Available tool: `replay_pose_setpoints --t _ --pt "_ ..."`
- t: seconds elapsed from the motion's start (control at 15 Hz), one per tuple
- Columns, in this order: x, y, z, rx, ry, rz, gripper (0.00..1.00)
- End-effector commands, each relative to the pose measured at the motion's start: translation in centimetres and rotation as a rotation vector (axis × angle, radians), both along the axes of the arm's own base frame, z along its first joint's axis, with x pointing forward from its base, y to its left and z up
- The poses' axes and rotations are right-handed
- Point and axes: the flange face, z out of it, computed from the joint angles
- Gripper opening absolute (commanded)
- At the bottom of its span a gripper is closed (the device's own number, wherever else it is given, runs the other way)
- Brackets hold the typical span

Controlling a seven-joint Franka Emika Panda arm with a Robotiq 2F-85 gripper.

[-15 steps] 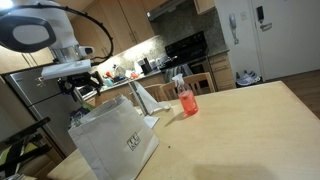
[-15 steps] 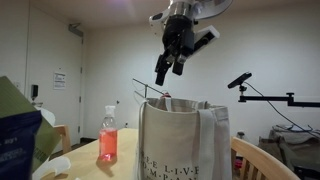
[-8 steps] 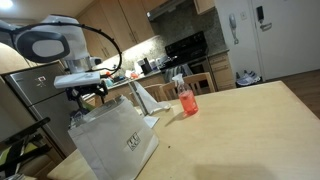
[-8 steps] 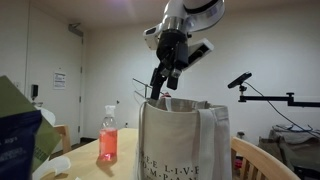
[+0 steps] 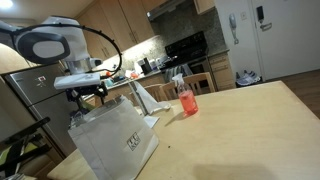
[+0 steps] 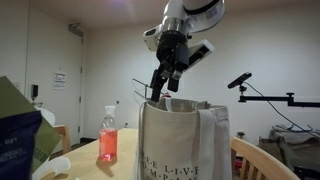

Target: Move the bag slightly forward, take out the TAZO box, and put it on the table

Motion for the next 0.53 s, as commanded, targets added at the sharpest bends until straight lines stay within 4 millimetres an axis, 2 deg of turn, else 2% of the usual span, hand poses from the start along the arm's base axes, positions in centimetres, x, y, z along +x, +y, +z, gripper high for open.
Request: replay_pose_setpoints --t 0.0,0.2,0.47 --pt "-0.4 -0.1 -1.7 -0.002 0.035 0.000 1.00" --pt "-1.1 -0.8 -3.5 -0.017 0.071 -0.015 1.00" --pt "-1.9 -2.6 -4.4 -0.057 0.092 -0.060 1.00"
